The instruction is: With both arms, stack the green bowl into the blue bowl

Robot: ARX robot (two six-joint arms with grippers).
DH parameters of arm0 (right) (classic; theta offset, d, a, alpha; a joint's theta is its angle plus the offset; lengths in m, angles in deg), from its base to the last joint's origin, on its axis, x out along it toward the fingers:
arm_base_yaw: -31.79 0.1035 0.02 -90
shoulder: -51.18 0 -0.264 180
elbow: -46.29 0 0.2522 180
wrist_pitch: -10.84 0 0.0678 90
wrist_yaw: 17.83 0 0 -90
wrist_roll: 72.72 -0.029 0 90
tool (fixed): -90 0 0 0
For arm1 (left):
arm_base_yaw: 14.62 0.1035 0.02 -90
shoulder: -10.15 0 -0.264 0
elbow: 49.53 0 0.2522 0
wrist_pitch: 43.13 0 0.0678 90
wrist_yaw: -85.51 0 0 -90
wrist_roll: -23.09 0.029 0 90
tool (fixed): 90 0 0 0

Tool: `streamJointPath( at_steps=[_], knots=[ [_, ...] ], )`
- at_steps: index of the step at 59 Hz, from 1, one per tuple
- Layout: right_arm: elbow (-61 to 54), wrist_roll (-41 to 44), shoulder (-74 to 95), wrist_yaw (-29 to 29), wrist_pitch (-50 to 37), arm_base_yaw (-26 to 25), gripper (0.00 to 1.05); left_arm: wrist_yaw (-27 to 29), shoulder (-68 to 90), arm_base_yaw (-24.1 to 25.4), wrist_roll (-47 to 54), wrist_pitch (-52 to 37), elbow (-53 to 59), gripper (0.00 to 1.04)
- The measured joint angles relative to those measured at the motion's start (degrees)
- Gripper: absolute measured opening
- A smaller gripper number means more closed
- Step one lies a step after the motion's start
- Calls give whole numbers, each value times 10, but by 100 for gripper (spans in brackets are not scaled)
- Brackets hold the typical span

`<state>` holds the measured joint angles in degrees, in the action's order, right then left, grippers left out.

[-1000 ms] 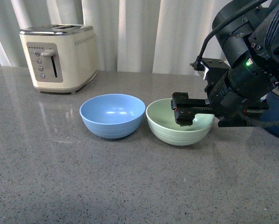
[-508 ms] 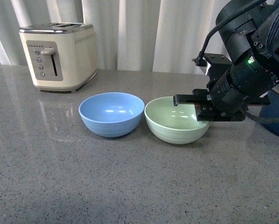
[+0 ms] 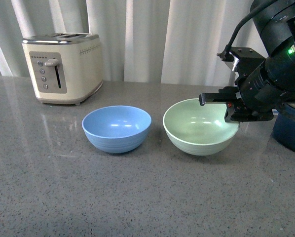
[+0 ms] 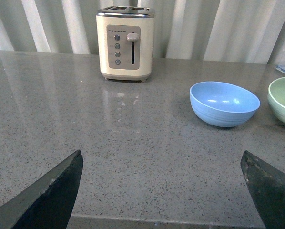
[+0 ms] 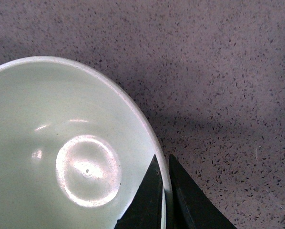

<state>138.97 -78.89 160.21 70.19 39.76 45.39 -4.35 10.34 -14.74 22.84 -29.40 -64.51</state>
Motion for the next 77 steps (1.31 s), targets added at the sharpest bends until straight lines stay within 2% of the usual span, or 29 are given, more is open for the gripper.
streamJointPath(
  at_steps=[9,20,34,77],
  knots=[
    [50,3,-16,21,26,20,1,0,0,0,0,0,0,98],
    [97,4,-23,37,42,71,1,0,0,0,0,0,0,98],
    [159,4,31,56,53,117,1,0,0,0,0,0,0,98],
    [253,11,136,83,75,104,1,0,0,0,0,0,0,98]
  ],
)
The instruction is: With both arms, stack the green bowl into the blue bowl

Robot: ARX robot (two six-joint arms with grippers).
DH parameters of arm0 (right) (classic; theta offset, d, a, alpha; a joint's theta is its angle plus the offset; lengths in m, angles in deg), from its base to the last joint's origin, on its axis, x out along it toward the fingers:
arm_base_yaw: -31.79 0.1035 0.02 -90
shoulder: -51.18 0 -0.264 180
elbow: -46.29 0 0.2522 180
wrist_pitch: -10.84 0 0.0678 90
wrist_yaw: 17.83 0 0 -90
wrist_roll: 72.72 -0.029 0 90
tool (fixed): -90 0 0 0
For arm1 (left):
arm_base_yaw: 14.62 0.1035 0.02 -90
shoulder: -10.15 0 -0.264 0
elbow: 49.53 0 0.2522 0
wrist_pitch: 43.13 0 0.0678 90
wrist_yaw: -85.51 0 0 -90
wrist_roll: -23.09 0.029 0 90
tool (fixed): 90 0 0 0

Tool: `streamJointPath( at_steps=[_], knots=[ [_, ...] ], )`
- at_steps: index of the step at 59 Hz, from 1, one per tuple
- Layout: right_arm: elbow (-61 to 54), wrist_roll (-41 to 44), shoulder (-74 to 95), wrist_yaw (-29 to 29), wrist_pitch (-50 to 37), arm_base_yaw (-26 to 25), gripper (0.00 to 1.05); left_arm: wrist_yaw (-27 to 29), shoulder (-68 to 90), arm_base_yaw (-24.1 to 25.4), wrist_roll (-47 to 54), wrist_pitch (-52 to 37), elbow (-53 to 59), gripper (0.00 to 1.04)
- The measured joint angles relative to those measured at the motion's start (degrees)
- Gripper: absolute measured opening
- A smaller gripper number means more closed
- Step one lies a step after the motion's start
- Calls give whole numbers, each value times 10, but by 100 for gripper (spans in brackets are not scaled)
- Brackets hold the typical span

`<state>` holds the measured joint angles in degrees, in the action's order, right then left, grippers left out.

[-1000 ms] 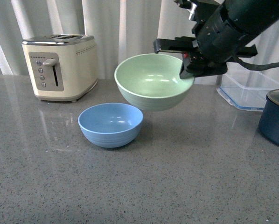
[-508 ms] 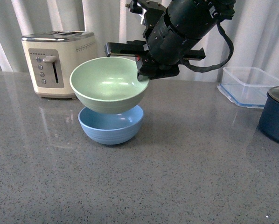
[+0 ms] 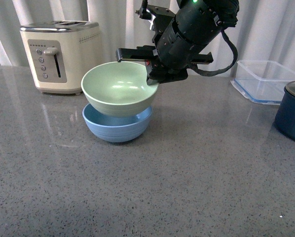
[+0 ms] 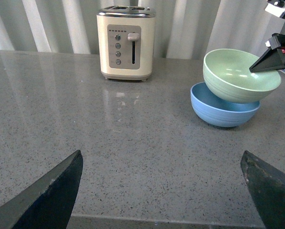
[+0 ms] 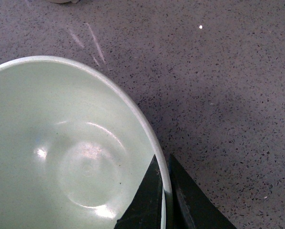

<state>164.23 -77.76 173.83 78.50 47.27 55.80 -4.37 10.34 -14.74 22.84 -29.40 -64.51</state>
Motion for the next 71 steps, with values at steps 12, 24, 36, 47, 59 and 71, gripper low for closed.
streamJointPath(
  at_steps=[12,24,36,47,59,71],
  knots=[
    [0,1,7,22,3,-6,9,0,0,0,0,0,0,98],
    [-14,-4,4,37,-7,-7,40,0,0,0,0,0,0,98],
    [-60,-12,-21,37,-21,-15,71,0,0,0,0,0,0,98],
    [-145,-12,-113,32,-53,-46,95,0,0,0,0,0,0,98],
    [-329,-18,-299,15,-86,-105,95,0,0,0,0,0,0,98],
    [-509,-23,-485,-19,-70,-158,95,0,0,0,0,0,0,98]
  ],
)
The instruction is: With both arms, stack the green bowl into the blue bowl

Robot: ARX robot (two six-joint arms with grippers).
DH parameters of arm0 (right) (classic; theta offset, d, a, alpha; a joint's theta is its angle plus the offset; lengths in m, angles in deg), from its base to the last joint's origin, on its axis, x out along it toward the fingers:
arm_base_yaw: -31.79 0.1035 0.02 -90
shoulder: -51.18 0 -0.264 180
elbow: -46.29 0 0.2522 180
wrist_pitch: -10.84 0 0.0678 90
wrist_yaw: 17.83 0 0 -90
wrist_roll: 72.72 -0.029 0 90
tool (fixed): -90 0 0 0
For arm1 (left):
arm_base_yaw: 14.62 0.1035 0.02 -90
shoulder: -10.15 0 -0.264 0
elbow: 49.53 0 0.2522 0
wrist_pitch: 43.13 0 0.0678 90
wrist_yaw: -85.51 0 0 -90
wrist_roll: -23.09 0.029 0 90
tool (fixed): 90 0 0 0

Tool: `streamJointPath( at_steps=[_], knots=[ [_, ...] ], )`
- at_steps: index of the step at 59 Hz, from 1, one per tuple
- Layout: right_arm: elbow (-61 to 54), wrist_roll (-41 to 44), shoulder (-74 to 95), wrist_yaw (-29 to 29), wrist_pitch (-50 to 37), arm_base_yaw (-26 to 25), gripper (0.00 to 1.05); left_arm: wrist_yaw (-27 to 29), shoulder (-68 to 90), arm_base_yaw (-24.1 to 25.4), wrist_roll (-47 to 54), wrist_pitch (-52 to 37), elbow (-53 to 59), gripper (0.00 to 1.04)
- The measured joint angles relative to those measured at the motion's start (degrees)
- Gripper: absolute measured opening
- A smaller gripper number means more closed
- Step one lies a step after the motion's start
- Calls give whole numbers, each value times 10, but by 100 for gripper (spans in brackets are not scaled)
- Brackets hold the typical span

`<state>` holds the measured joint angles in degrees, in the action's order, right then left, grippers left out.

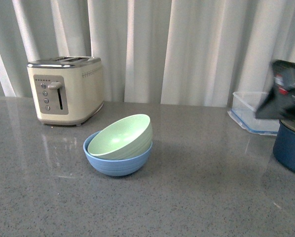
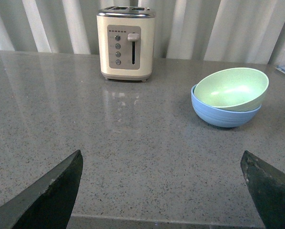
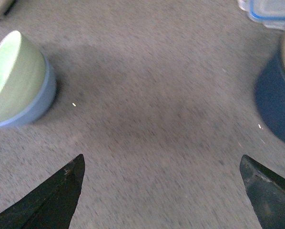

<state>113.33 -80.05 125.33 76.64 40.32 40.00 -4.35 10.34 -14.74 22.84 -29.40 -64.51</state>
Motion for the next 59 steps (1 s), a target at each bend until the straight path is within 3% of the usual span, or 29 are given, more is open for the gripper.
streamJointPath(
  at_steps=[5,13,17,21,27,44,59],
  knots=[
    [-68,0,-82,-22,22,-14,95,0,0,0,0,0,0,98],
    [-84,1,-115,-25,22,-18,95,0,0,0,0,0,0,98],
    [-172,35,-133,-92,-186,-13,83,-1,0,0,0,0,0,98],
    [-256,52,-155,-103,-360,-17,70,0,0,0,0,0,0,98],
    [-323,63,-193,-99,-487,-26,52,0,0,0,0,0,0,98],
    [-421,73,-278,-48,-505,-78,0,0,0,0,0,0,0,98],
    [-475,72,-365,-46,-472,-81,1,0,0,0,0,0,0,98]
  ],
)
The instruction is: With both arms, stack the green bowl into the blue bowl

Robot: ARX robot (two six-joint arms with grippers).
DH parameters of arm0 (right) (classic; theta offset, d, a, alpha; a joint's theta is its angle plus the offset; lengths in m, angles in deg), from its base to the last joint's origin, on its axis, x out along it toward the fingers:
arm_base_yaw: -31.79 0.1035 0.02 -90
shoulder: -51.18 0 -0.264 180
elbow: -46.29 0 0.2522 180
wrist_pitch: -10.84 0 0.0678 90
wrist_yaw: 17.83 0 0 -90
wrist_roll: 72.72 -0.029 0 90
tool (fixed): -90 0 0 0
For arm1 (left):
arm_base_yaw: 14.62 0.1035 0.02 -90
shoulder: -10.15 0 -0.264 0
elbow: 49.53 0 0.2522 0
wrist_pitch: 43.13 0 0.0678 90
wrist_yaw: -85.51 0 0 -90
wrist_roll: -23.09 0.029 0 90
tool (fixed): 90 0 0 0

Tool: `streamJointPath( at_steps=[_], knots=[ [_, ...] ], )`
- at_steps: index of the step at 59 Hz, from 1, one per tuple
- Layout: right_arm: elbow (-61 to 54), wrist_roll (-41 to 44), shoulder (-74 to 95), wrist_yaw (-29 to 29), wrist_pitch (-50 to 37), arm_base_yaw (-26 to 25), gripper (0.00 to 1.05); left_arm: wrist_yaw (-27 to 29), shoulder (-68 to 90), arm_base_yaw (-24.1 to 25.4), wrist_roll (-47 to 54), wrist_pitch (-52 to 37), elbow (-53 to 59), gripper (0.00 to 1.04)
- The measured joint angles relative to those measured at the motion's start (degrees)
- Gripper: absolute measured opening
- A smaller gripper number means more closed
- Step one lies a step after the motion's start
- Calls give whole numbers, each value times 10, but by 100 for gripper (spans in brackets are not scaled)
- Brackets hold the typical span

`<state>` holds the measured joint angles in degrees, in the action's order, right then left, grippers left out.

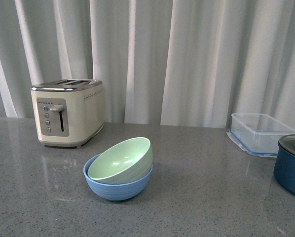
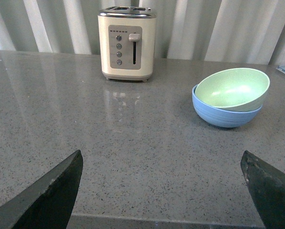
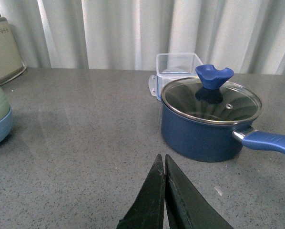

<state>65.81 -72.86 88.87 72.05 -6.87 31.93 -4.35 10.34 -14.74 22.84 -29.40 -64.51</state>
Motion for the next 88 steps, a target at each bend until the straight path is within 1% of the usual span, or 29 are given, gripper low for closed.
streamJointPath(
  at_steps=[23,29,48,73,78,88],
  knots=[
    [-35,0,-108,0,72,0,1,0,0,0,0,0,0,98],
    [-55,0,-123,0,62,0,1,0,0,0,0,0,0,98],
    [-55,0,-210,0,146,0,1,0,0,0,0,0,0,98],
    [-55,0,-277,0,213,0,1,0,0,0,0,0,0,98],
    [-54,0,-341,1,298,0,1,0,0,0,0,0,0,98],
    [-54,0,-374,2,313,0,1,0,0,0,0,0,0,98]
  ],
)
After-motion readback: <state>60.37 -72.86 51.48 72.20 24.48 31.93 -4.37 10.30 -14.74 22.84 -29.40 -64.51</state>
